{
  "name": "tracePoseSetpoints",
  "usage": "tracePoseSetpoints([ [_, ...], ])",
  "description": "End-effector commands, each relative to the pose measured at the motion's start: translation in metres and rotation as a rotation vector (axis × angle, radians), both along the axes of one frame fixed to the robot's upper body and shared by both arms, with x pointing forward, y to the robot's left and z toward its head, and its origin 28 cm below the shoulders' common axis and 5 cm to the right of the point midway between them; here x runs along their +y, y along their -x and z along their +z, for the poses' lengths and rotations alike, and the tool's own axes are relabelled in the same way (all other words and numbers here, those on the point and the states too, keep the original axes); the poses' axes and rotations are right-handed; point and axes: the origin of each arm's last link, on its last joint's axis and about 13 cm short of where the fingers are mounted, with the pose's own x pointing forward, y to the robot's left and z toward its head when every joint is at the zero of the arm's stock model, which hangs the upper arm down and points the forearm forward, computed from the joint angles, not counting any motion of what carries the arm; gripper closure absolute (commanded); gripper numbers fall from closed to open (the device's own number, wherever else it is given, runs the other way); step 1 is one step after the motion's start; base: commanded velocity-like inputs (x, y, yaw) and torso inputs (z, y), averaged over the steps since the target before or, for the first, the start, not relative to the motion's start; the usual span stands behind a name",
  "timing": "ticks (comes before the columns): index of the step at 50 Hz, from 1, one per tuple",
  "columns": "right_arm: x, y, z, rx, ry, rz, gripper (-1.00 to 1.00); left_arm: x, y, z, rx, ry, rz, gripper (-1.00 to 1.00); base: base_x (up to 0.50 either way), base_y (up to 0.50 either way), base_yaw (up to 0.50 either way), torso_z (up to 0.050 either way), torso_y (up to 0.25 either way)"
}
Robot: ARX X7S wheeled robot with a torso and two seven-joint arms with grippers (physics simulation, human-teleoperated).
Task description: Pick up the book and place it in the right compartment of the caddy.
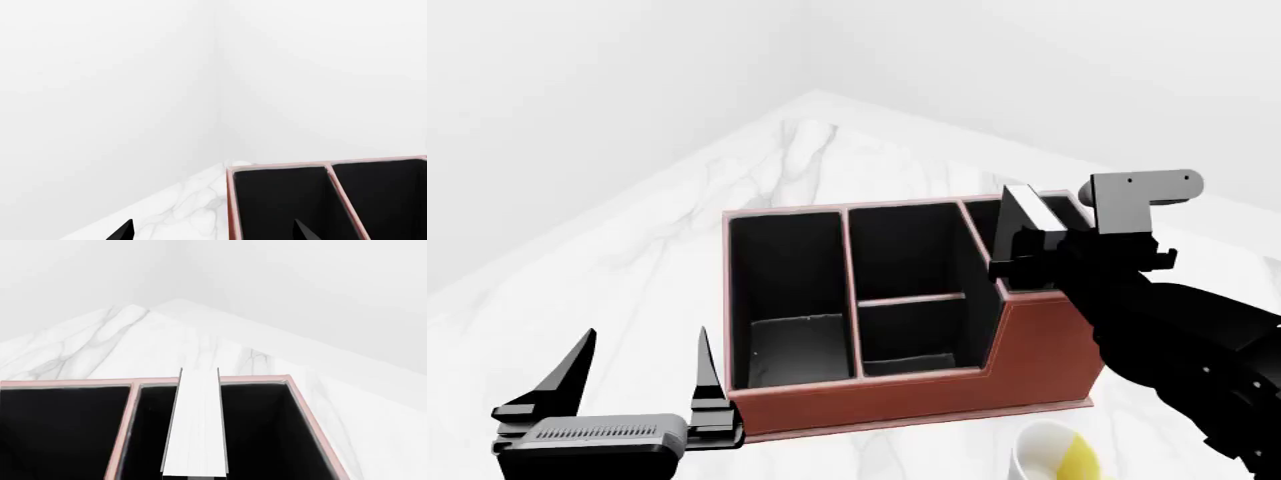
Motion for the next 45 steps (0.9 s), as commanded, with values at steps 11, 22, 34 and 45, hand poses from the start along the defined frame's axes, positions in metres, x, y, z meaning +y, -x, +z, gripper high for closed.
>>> tracePoseSetpoints([
  [11,-0.0047,-0.0023,0.0009,-0.037,0.018,-0.021,1.0,-0.0002,-0.0002,-0.0001,0.0,-0.001,0.0,-1.0,0.0,0.0,0.0,0.0,0.001],
  [22,-0.0052,-0.0024,-0.001,-0.033,0.014,-0.022,1.0,-0.0003,-0.0002,-0.0001,0.001,-0.001,0.0,-1.0,0.0,0.0,0.0,0.0,0.002],
  [34,-0.005,-0.0025,0.0007,-0.031,0.008,-0.01,-1.0,-0.0005,-0.0001,0.0002,0.0,0.0,0.0,-1.0,0.0,0.0,0.0,0.0,0.001],
  [45,-0.0038,-0.0021,0.0012,-0.034,0.01,-0.004,-1.0,-0.0001,0.0,0.0003,-0.001,0.001,0.001,-1.0,0.0,0.0,0.0,0.0,0.0],
])
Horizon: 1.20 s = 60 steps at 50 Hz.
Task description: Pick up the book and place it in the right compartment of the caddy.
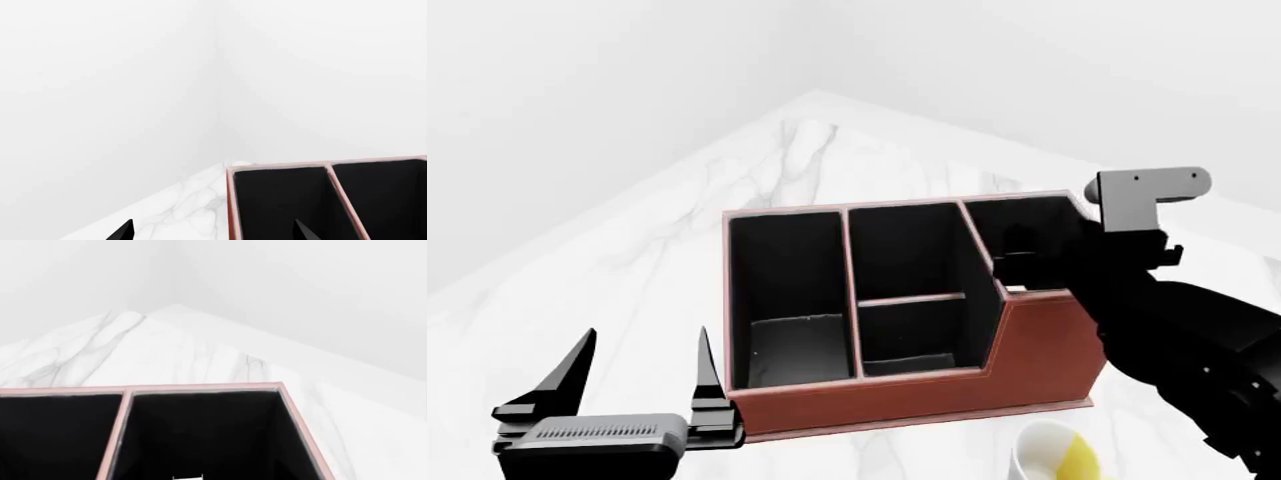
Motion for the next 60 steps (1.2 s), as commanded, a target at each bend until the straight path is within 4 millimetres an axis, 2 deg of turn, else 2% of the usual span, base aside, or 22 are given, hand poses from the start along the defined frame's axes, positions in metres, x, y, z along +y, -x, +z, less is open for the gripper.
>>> tracePoseSetpoints([
  [1,0.001,0.0,0.002,-0.009,0.003,0.005,-1.0,0.0,0.0,0.0,0.0,0.002,0.001,-1.0,0.0,0.0,0.0,0.0,0.0],
  [18,0.0,0.001,0.002,-0.037,-0.002,0.003,-1.0,0.0,0.0,0.0,0.001,0.0,0.001,-1.0,0.0,0.0,0.0,0.0,0.0],
  [29,0.0,0.011,0.031,-0.333,-0.096,-0.001,-1.0,0.0,0.0,0.0,-0.002,0.001,0.001,-1.0,0.0,0.0,0.0,0.0,0.0],
  [40,-0.001,0.024,0.048,-0.459,-0.13,-0.013,-1.0,0.0,0.0,0.0,-0.006,0.002,0.002,-1.0,0.0,0.0,0.0,0.0,0.0],
  [49,-0.004,0.044,0.058,-0.591,-0.087,-0.037,-1.0,0.001,0.001,0.002,-0.018,0.015,0.005,-1.0,0.0,0.0,0.0,0.0,0.0],
  [55,-0.01,0.071,0.072,-0.72,-0.138,-0.061,-1.0,0.002,0.001,0.003,-0.035,0.019,0.011,-1.0,0.0,0.0,0.0,0.0,0.0],
  [60,-0.014,0.09,0.076,-0.776,-0.146,-0.083,-1.0,0.002,0.001,0.004,-0.042,0.023,0.009,-1.0,0.0,0.0,0.0,0.0,0.0],
])
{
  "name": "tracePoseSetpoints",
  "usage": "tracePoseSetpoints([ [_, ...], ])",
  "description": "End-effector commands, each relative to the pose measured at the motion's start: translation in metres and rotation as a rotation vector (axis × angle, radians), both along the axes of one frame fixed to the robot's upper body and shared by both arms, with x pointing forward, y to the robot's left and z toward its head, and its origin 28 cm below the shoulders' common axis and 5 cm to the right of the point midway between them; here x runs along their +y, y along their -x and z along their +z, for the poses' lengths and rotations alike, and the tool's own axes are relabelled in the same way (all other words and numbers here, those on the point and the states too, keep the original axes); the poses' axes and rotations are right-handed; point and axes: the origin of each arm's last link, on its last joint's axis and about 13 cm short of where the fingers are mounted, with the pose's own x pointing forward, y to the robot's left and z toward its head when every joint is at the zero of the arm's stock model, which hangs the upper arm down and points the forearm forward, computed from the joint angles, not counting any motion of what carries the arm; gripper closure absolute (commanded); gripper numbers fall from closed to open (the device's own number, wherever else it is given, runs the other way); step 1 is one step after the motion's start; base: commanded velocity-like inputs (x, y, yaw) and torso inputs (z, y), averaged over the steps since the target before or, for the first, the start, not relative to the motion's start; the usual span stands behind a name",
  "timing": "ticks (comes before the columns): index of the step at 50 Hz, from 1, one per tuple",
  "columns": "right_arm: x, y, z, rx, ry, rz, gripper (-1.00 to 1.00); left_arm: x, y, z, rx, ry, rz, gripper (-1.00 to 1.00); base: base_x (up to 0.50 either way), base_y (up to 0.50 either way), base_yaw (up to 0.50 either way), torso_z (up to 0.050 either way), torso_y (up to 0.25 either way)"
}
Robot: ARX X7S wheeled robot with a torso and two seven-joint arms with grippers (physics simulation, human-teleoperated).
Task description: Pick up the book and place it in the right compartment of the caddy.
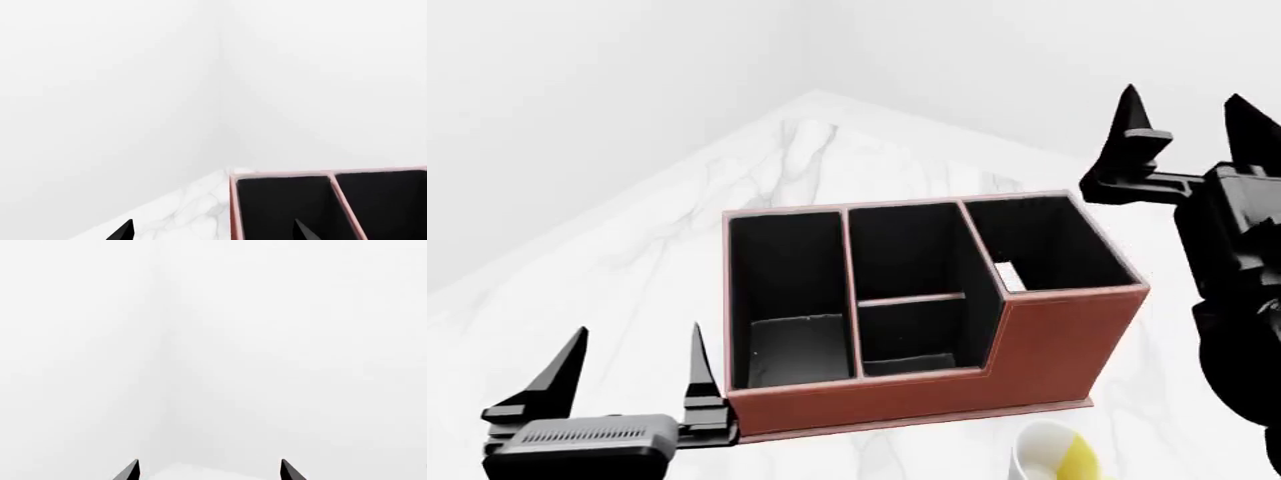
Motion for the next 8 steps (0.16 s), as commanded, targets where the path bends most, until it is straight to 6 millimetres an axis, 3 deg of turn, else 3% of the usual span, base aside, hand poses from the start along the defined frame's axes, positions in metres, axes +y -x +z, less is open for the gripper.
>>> tracePoseSetpoints([
  [1,-0.006,0.038,0.014,-0.159,-0.025,-0.034,-1.0,0.001,0.001,0.001,-0.017,0.009,0.002,-1.0,0.0,0.0,0.0,0.0,0.0],
  [8,-0.008,0.053,0.011,-0.196,-0.028,-0.051,-1.0,0.001,0.002,0.004,-0.043,0.016,-0.001,-1.0,0.0,0.0,0.0,0.0,0.0],
])
